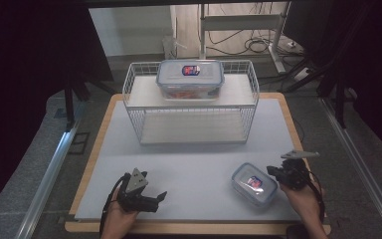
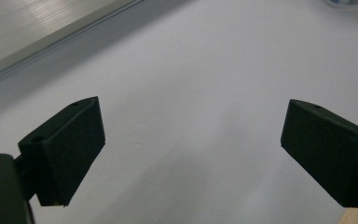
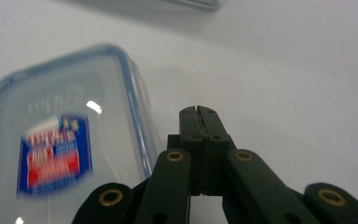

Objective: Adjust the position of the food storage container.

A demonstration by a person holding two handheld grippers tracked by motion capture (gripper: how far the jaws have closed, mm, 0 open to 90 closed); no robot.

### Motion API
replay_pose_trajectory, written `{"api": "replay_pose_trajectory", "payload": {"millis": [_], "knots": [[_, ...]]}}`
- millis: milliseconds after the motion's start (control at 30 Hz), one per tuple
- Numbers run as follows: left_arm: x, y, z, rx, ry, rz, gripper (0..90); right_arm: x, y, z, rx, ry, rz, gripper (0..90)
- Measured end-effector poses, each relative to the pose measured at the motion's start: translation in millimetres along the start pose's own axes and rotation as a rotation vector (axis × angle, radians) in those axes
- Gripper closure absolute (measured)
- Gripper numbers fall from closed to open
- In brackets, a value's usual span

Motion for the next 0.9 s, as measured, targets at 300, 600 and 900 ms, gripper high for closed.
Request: {"api": "replay_pose_trajectory", "payload": {"millis": [300,600,900], "knots": [[0.4,1.0,1.6,0.003,0.000,0.000,6.1,-35.0,-46.8,-11.7,0.069,-0.019,-0.035,90.0],[0.8,1.6,2.8,0.003,-0.002,0.001,6.1,-28.7,-54.9,-23.1,0.115,0.066,-0.046,90.0],[2.1,1.4,2.7,-0.006,-0.014,-0.003,6.1,-7.3,-32.4,-7.1,0.119,0.056,-0.057,90.0]]}}
Point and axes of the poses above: each handheld gripper's, and its own axes: x roughly forward along the jaws, y roughly out of its top, z roughly to its right, the point moved 1 cm from there along x, roughly forward along the jaws, and after that the axes turned 12 degrees about y, right-handed, at the moved point
